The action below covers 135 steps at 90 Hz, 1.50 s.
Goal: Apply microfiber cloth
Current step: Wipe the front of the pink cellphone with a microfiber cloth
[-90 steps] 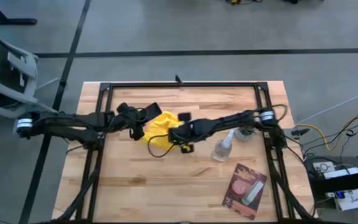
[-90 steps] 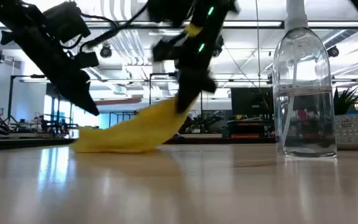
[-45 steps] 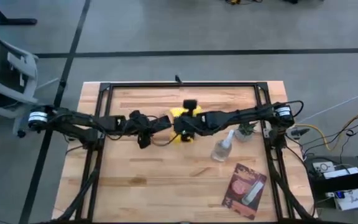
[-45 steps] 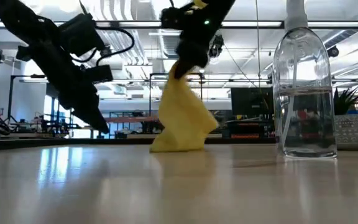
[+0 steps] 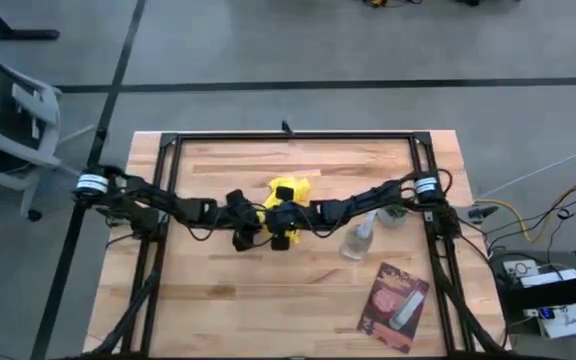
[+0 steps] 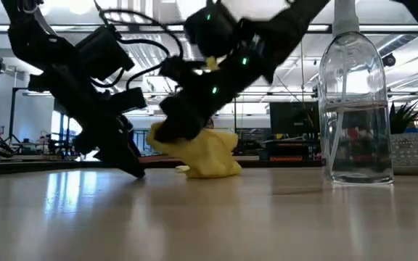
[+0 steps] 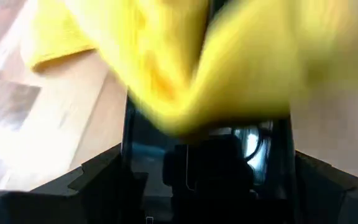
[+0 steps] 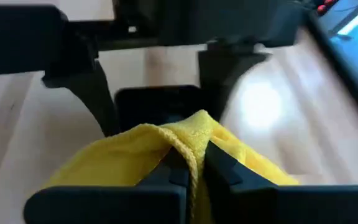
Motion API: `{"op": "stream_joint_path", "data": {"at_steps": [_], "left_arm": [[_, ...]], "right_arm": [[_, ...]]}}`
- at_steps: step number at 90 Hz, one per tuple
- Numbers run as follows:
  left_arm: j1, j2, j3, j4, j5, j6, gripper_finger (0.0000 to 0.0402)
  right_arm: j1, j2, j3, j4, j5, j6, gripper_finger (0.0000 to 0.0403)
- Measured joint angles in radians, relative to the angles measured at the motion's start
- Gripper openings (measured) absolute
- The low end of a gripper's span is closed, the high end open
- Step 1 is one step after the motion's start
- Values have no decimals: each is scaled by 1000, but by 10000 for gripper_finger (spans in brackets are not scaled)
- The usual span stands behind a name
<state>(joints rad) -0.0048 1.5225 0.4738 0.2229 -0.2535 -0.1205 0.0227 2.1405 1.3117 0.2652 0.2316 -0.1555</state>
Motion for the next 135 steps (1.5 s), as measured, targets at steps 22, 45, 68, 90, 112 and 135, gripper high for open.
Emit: {"op": "stream_joint_path", "data": {"at_steps": [22, 45, 68, 90, 112, 135], "left_arm": [[-1, 14, 2, 35, 6, -11, 317], [0, 4, -3, 38, 6, -24, 316], [0, 3, -5, 41, -1, -31, 315], [-1, 4, -5, 45, 1, -27, 315], [-1, 10, -5, 47, 6, -32, 315], [-1, 14, -5, 40, 8, -31, 315]], "right_arm": [[1, 108, 49, 107, 16, 59, 0], [0, 60, 43, -107, 229, 30, 0], [3, 39, 32, -240, 370, 59, 0], [9, 68, 30, 18, 184, 92, 0], [10, 113, 31, 148, 70, 93, 0], [52, 96, 21, 53, 104, 82, 0]]}}
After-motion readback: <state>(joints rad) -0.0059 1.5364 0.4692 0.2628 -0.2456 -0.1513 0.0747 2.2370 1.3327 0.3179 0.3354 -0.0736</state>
